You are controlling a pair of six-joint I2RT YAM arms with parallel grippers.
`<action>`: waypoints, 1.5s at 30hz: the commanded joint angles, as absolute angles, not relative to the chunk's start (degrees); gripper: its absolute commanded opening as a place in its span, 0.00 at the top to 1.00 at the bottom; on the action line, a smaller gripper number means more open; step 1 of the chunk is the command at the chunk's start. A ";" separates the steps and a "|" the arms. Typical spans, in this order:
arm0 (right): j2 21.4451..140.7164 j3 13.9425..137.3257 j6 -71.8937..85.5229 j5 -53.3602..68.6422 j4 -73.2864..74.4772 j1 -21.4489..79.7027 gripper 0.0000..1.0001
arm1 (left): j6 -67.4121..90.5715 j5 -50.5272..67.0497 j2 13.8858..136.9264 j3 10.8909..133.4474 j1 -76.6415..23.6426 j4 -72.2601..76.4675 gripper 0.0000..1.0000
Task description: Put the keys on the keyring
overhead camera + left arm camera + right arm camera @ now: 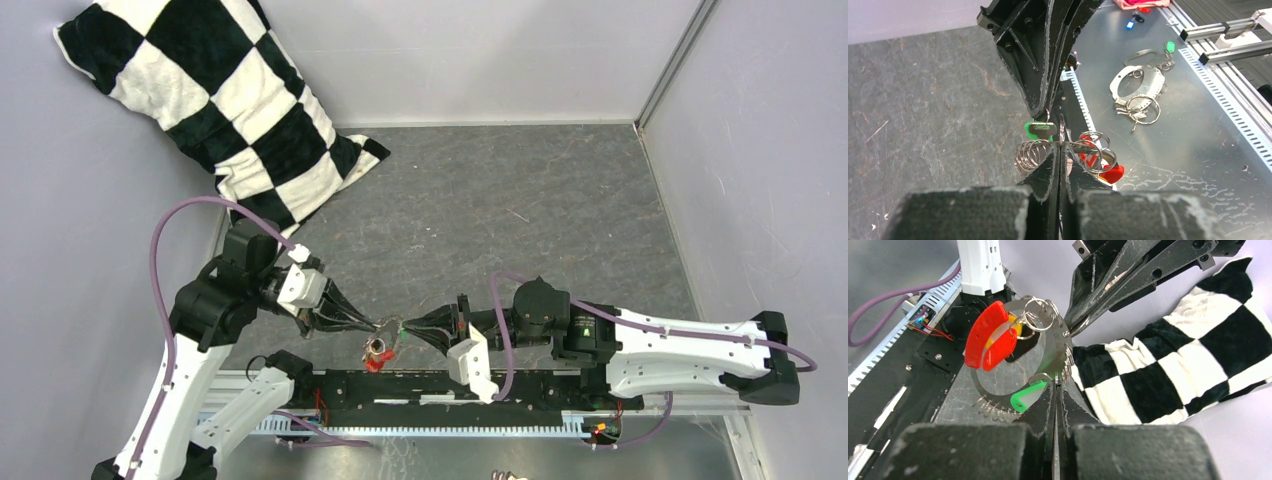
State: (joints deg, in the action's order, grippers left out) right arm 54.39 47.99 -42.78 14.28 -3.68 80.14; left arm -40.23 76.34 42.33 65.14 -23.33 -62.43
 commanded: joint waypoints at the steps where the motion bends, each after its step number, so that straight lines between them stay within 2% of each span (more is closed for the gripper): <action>1: 54.22 51.86 -48.10 12.40 -4.39 81.02 1.00 | -43.56 81.80 42.00 67.80 -23.53 -60.64 0.98; 45: 58.97 58.36 -55.88 19.65 0.95 81.28 1.00 | -44.30 80.62 42.39 67.24 -23.50 -60.73 0.98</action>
State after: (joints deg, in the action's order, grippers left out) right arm 58.94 55.51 -54.57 19.07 2.07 80.90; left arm -42.28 79.61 42.13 66.06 -23.35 -62.39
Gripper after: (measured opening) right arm 0.009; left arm 0.022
